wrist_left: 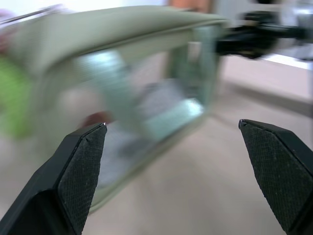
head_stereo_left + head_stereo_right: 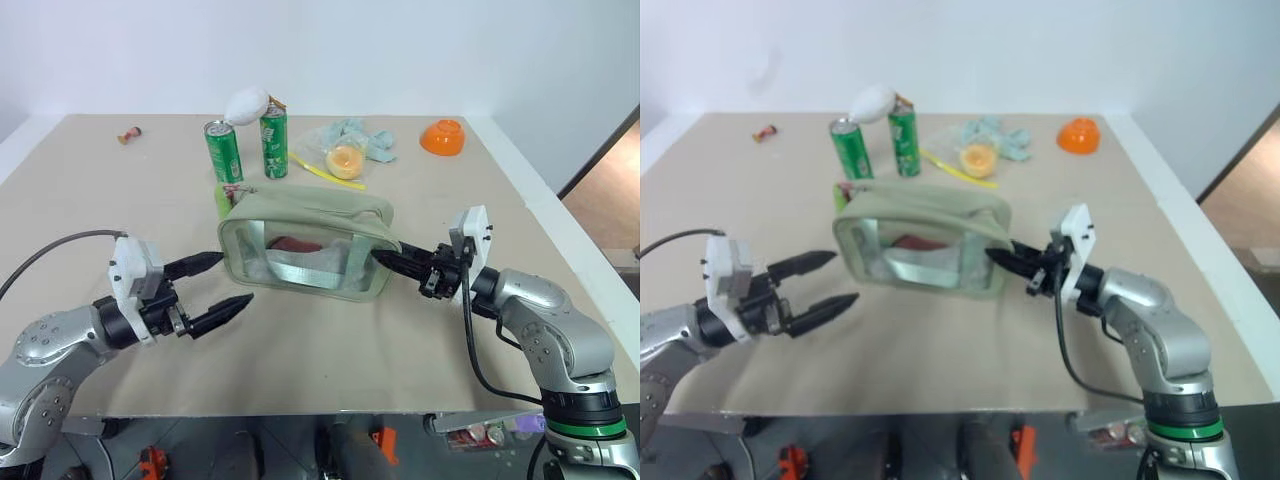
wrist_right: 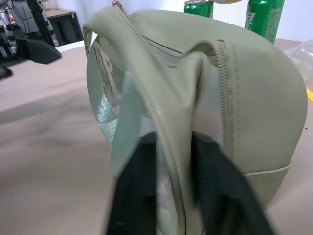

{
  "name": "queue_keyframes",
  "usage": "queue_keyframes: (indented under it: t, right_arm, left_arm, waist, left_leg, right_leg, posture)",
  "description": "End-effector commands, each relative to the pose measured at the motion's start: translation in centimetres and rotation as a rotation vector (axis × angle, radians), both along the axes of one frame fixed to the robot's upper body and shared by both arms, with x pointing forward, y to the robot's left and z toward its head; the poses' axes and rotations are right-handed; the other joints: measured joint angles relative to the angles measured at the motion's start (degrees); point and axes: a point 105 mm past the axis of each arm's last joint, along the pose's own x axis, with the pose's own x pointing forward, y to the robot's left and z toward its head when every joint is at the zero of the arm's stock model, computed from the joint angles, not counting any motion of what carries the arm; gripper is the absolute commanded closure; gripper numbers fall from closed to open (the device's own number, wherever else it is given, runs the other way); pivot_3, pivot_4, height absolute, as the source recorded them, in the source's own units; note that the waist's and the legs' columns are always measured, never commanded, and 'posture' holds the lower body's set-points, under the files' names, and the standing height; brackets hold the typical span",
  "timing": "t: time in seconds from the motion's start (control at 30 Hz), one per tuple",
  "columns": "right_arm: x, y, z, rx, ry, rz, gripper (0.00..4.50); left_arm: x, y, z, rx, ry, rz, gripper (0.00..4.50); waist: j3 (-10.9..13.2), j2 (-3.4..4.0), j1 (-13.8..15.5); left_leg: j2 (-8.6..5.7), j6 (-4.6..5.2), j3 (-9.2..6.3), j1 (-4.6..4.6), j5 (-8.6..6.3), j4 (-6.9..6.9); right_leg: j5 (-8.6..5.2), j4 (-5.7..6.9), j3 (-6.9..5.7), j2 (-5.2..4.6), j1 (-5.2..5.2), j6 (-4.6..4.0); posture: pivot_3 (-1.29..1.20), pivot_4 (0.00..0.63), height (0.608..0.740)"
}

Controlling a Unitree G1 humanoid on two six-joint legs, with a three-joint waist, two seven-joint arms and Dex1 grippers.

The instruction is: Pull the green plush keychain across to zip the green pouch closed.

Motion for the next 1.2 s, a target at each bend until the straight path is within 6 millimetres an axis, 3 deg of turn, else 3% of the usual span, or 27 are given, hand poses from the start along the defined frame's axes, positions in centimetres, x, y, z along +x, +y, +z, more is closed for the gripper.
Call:
queue_keyframes:
  t: [0.03, 0.13, 0.2, 0.43, 0.53, 0.67, 0.8, 0.97, 1.07, 1.2]
  right_arm:
    - [-0.3, 0.1, 0.4, -0.015, -0.039, 0.038, 4.44]
    - [-0.5, 0.2, 0.4, -0.025, -0.07, 0.091, 4.44]
    - [-0.4, -0.8, 0.6, -0.06, -0.094, 0.159, 4.44]
    - [2.0, -3.8, 1.3, -0.15, -0.129, 0.245, 4.44]
    - [3.0, -3.6, 1.6, -0.167, -0.157, 0.26, 4.44]
    - [3.3, -1.8, 2.0, -0.144, -0.185, 0.303, 4.44]
    - [3.0, -0.7, 1.5, -0.128, -0.191, 0.307, 4.44]
    - [2.7, -0.5, 1.0, -0.124, -0.182, 0.294, 4.44]
    - [2.7, -0.5, 1.0, -0.127, -0.181, 0.291, 4.44]
    - [2.6, -0.3, 1.2, -0.13, -0.188, 0.298, 4.44]
  left_arm:
    - [-0.9, -1.2, 1.0, 0.023, -0.024, -0.098, 0.0]
    - [-0.8, -1.4, 1.2, 0.031, -0.024, -0.115, 0.0]
    - [-0.7, -1.4, 1.1, 0.038, -0.014, -0.122, 0.0]
    - [-0.5, -0.9, 0.7, 0.051, 0.016, -0.116, 0.0]
    - [-0.5, -0.8, 0.5, 0.05, 0.021, -0.105, 0.0]
    - [-0.1, -0.3, 0.8, 0.004, 0.023, -0.03, 0.0]
    - [1.6, 3.2, 1.4, -0.112, 0.02, 0.231, 0.0]
    - [2.9, 6.2, 2.2, -0.165, -0.009, 0.437, 0.0]
    - [4.1, 8.1, 2.0, -0.091, -0.05, 0.541, 0.0]
    - [5.7, 8.4, 2.2, -0.046, -0.107, 0.545, 0.0]
  waist:
    - [0.0, -0.01, 0.01]
    - [0.0, 0.0, -0.01]
    - [0.0, 0.0, -0.01]
    - [0.01, -0.02, -0.01]
    - [0.02, -0.01, 0.0]
    - [0.02, -0.01, -0.09]
    - [0.02, -0.01, -0.18]
    - [0.01, -0.02, -0.01]
    - [0.01, -0.02, -0.04]
    - [0.01, -0.02, 0.03]
  left_leg:
    - [0.0, 0.0, -0.01, 0.0, 0.0, 0.0]
    - [0.0, 0.0, -0.01, 0.02, 0.0, 0.02]
    - [0.0, 0.0, 0.0, 0.03, 0.0, 0.02]
    - [-0.06, 0.01, 0.03, 0.06, 0.0, 0.02]
    - [-0.05, 0.01, 0.01, 0.05, 0.0, 0.0]
    - [0.02, 0.01, 0.02, 0.06, 0.0, -0.01]
    - [0.12, 0.0, 0.01, 0.07, 0.0, 0.0]
    - [0.14, 0.0, -0.02, 0.08, 0.01, 0.01]
    - [0.11, 0.0, 0.06, 0.14, 0.01, 0.03]
    - [0.1, -0.01, 0.05, 0.18, 0.02, 0.03]
  right_leg:
    - [0.0, 0.0, -0.01, 0.02, 0.01, 0.0]
    - [0.01, 0.01, -0.01, 0.08, 0.01, 0.0]
    - [0.01, 0.01, 0.0, 0.11, 0.02, 0.0]
    - [0.0, 0.0, 0.02, 0.13, 0.05, -0.02]
    - [0.0, 0.0, 0.01, 0.14, 0.04, -0.02]
    - [0.0, 0.01, 0.03, 0.12, 0.02, -0.04]
    - [0.02, 0.03, 0.03, 0.09, 0.02, -0.07]
    - [0.03, 0.05, -0.03, 0.09, 0.05, -0.09]
    - [0.07, 0.05, 0.05, 0.07, 0.06, -0.12]
    - [0.11, 0.06, 0.03, 0.11, 0.08, -0.16]
  posture:
    - [0.0, 0.15, 0.74]
    - [0.0, 0.15, 0.74]
    - [0.0, 0.15, 0.74]
    - [0.0, 0.15, 0.74]
    - [0.0, 0.15, 0.74]
    - [0.0, 0.15, 0.74]
    - [0.0, 0.15, 0.74]
    - [0.0, 0.15, 0.74]
    - [0.0, 0.15, 0.74]
    - [0.0, 0.15, 0.74]
